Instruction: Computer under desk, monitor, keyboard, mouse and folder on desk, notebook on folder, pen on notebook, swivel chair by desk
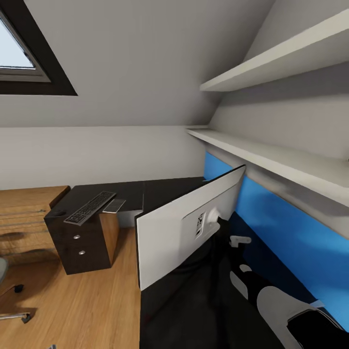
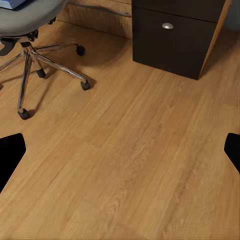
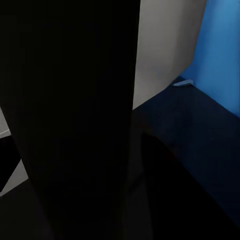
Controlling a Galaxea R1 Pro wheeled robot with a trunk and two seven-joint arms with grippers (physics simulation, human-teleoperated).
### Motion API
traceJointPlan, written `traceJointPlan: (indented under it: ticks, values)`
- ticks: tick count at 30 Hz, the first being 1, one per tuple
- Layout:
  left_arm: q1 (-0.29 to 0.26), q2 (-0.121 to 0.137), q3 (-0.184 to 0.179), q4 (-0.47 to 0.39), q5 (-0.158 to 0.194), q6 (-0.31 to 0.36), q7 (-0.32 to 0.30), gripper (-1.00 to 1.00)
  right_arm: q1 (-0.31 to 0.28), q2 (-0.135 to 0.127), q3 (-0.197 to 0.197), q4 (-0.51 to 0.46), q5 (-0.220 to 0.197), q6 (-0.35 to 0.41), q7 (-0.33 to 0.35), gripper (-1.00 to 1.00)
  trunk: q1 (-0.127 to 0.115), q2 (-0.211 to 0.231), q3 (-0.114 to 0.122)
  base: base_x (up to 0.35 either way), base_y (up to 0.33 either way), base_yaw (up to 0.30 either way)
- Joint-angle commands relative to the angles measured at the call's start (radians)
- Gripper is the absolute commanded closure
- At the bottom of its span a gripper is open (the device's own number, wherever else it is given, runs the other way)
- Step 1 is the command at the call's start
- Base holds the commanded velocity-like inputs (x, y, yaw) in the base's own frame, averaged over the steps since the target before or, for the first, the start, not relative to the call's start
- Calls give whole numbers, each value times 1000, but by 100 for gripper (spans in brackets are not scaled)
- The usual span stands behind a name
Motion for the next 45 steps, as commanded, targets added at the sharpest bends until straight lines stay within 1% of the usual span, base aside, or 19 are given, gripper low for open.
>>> traceJointPlan:
  ticks: [1,2,3,6,13,21,24,31,45]
  values:
    - [0,0,-2,-2,9,-4,1,-100,0,-1,11,5,-21,-5,-7,100,0,-1,-1,0,-164,0]
    - [0,0,-2,-2,9,-2,0,-100,0,-1,12,5,-20,-5,-6,100,0,-1,-1,0,-216,0]
    - [0,1,-2,-2,10,24,1,-100,0,-1,13,5,-19,-5,-6,100,0,-1,-1,0,-56,0]
    - [0,2,0,-2,11,31,1,-100,0,0,14,5,-19,-5,-5,100,0,-1,-1,50,-61,0]
    - [0,1,-1,-2,10,31,1,-100,0,0,15,5,-19,-5,-4,100,0,-1,-1,114,-107,7]
    - [0,-1,-2,-2,9,31,1,-100,0,0,16,5,-19,-5,-4,100,0,-1,-1,6,-6,148]
    - [0,-1,-2,-2,9,31,1,-100,0,0,16,5,-19,-5,-4,100,0,-1,-1,0,-24,18]
    - [0,-1,-2,-2,9,31,1,-100,0,0,16,5,-19,-4,-4,100,0,-1,-1,0,-172,27]
    - [0,-1,-2,-2,9,31,1,-100,0,0,16,5,-19,-5,-4,100,0,-1,-3,0,-22,142]
